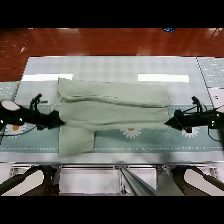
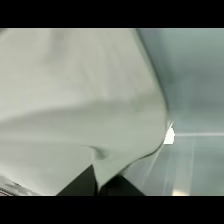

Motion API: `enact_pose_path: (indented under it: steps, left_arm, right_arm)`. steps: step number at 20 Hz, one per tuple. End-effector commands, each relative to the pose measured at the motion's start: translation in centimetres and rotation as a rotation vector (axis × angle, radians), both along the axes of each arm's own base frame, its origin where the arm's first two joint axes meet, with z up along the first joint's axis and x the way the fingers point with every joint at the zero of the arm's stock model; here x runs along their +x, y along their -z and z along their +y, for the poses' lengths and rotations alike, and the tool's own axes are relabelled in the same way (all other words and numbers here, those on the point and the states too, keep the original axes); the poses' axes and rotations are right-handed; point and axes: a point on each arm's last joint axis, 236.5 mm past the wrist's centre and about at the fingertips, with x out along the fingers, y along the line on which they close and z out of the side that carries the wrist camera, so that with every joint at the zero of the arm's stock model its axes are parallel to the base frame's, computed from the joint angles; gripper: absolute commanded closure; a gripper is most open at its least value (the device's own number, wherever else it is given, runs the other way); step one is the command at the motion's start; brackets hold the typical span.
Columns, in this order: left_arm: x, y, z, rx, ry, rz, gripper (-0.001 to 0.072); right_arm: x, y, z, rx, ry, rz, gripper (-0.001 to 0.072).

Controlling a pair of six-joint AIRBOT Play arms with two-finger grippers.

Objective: Fold the shirts.

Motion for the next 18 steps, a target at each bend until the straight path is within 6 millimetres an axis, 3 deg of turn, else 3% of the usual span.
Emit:
enact_pose_path:
  steps: [1,4,7,11,18]
  left_arm:
    - [5.5,-5.6,-0.4,-0.060,-0.010,-0.163,0.0689]
    - [10.2,-7.5,-0.8,-0.045,0.020,-0.250,0.0689]
    - [15.3,-7.1,-1.2,-0.045,0.026,-0.263,0.0689]
    - [21.1,-6.3,-0.9,-0.066,-0.002,-0.241,0.0689]
    - [26.2,-3.8,-0.4,-0.089,-0.009,-0.210,0.0690]
  right_arm:
    - [2.9,-2.8,-0.4,-0.003,-0.024,-0.095,0.0688]
    - [6.8,-4.4,-1.5,-0.028,0.018,-0.195,0.0689]
    - [10.8,-4.5,-0.8,-0.018,0.013,-0.252,0.0688]
    - [15.2,-3.3,-0.9,-0.022,0.021,-0.263,0.0688]
    - [20.3,-1.5,-1.3,0.004,0.036,-0.266,0.0688]
